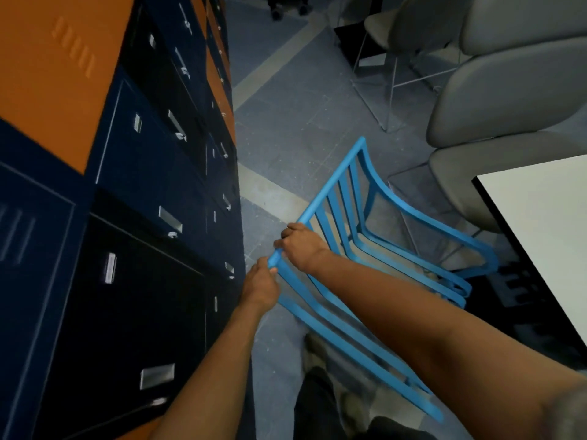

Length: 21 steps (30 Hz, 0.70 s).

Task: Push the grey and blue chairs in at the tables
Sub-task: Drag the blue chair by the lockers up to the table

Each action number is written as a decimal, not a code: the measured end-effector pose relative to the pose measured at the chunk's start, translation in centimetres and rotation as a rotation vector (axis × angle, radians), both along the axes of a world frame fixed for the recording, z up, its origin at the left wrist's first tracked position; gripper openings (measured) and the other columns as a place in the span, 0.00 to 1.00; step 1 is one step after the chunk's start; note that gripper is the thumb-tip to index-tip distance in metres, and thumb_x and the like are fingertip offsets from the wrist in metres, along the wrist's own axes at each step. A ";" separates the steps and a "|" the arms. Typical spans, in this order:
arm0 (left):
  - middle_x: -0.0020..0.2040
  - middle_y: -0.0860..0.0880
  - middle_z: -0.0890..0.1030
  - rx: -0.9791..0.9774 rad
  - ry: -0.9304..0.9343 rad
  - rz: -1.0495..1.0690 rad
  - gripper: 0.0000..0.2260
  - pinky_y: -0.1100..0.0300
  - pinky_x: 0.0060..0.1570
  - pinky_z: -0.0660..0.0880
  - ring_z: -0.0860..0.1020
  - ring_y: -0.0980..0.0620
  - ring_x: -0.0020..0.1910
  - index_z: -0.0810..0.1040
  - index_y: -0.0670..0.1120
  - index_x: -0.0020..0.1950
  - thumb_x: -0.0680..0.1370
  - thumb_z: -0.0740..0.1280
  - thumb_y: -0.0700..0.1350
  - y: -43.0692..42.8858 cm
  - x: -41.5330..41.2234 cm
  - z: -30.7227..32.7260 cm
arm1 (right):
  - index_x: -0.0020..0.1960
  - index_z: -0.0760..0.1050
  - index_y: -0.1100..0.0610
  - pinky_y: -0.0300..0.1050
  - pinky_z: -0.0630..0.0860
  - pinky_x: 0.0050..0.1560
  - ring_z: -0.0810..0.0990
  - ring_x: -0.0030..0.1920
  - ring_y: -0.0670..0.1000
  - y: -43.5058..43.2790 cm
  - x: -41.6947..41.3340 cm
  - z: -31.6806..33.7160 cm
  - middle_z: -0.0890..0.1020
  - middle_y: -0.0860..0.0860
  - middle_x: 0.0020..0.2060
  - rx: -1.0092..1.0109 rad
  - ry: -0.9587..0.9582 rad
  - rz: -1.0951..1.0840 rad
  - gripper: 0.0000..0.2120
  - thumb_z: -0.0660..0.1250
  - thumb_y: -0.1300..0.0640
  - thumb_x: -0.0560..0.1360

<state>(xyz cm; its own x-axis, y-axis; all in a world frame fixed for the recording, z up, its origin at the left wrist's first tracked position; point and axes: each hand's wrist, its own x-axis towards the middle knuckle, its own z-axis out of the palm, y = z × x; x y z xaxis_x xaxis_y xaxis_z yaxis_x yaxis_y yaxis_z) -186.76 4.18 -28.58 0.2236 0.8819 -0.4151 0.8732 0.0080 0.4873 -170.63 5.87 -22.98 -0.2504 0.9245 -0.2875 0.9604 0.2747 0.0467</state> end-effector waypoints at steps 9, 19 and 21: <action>0.54 0.48 0.76 0.001 0.016 0.152 0.12 0.46 0.51 0.81 0.78 0.48 0.50 0.68 0.51 0.68 0.85 0.58 0.49 -11.4 -1.6 0.3 | 0.72 0.73 0.48 0.47 0.64 0.72 0.72 0.68 0.52 -9.0 -2.1 -0.5 0.79 0.49 0.64 0.046 0.000 0.142 0.17 0.60 0.54 0.84; 0.50 0.50 0.75 -0.081 -0.026 0.227 0.12 0.50 0.47 0.81 0.78 0.51 0.46 0.66 0.52 0.69 0.85 0.58 0.49 -19.5 -2.3 1.3 | 0.72 0.74 0.48 0.48 0.64 0.74 0.70 0.70 0.54 -15.8 -3.3 -0.2 0.78 0.49 0.64 0.005 0.012 0.181 0.18 0.61 0.54 0.83; 0.49 0.49 0.76 -0.086 -0.040 0.237 0.11 0.49 0.46 0.82 0.79 0.51 0.45 0.67 0.52 0.67 0.85 0.58 0.49 -20.6 -2.5 1.4 | 0.72 0.74 0.48 0.49 0.65 0.74 0.71 0.70 0.54 -16.9 -3.6 -0.1 0.79 0.49 0.64 0.002 0.018 0.179 0.18 0.62 0.55 0.83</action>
<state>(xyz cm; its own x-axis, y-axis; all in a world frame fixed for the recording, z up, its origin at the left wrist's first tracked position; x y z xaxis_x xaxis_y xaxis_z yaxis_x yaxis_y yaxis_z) -189.24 -16.47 -27.22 0.0324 0.8733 -0.4862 0.8221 0.2534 0.5099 -174.21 -10.99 -23.09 -0.4160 0.8654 -0.2793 0.8969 0.4412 0.0309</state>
